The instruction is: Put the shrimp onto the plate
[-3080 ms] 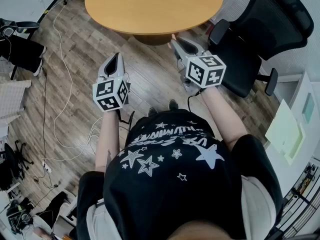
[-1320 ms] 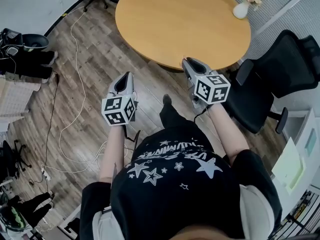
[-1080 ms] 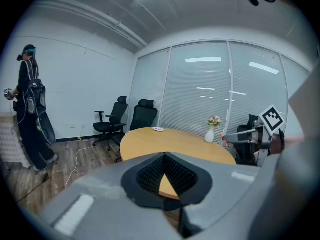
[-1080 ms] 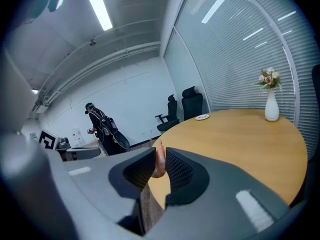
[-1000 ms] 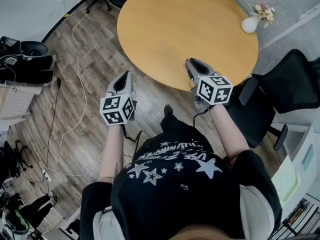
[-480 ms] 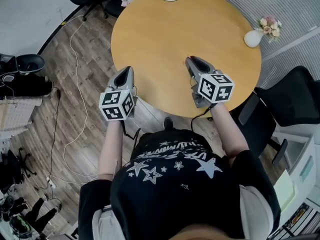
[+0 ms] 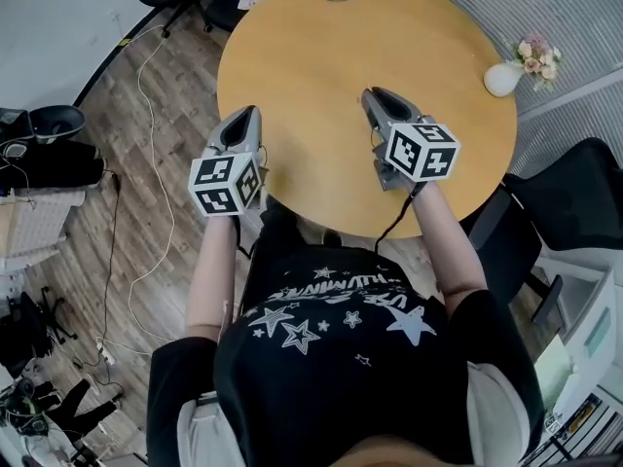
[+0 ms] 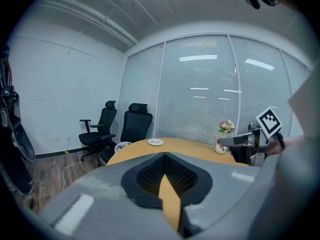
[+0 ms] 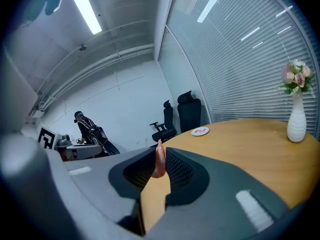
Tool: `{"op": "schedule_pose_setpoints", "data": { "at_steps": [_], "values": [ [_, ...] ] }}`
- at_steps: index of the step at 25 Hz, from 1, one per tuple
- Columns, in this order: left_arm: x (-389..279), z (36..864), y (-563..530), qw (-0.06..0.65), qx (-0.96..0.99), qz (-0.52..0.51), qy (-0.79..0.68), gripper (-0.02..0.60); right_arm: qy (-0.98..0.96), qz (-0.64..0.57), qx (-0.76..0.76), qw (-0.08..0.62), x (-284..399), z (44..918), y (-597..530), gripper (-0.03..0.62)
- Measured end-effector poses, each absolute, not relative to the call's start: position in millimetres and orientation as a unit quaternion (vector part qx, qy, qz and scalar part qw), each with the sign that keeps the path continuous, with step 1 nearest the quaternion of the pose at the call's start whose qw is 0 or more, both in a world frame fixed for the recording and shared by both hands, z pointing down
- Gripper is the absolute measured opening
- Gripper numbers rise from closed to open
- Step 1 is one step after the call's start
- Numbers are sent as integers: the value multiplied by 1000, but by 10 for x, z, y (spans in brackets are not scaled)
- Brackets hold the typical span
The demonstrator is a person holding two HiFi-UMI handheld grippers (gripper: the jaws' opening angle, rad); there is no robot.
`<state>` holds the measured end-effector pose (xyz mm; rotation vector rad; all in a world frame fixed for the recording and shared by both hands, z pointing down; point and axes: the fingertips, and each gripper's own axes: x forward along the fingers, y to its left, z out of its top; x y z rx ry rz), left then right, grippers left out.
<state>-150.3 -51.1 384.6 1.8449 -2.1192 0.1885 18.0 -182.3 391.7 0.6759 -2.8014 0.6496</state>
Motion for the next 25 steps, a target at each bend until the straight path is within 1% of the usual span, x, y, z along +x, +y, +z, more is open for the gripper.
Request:
{"op": "schedule_pose_setpoints", "data": {
  "at_steps": [4, 9, 16, 25],
  "values": [
    [-1737, 3896, -794, 164, 663, 68, -727, 2, -943, 208, 242, 97, -96, 3976, -2011, 63],
    [-2125, 3955, -1285, 169, 684, 74, -705, 2, -940, 203, 261, 86, -457, 3939, -2353, 63],
    [-2584, 4019, -2099, 186, 727, 79, -656, 2, -917, 217, 323, 87, -890, 3976, -2971, 63],
    [-2858, 4212, -2907, 204, 764, 90, -605, 2, -897, 231, 364, 100, -1332, 4157, -3577, 63]
  ]
}}
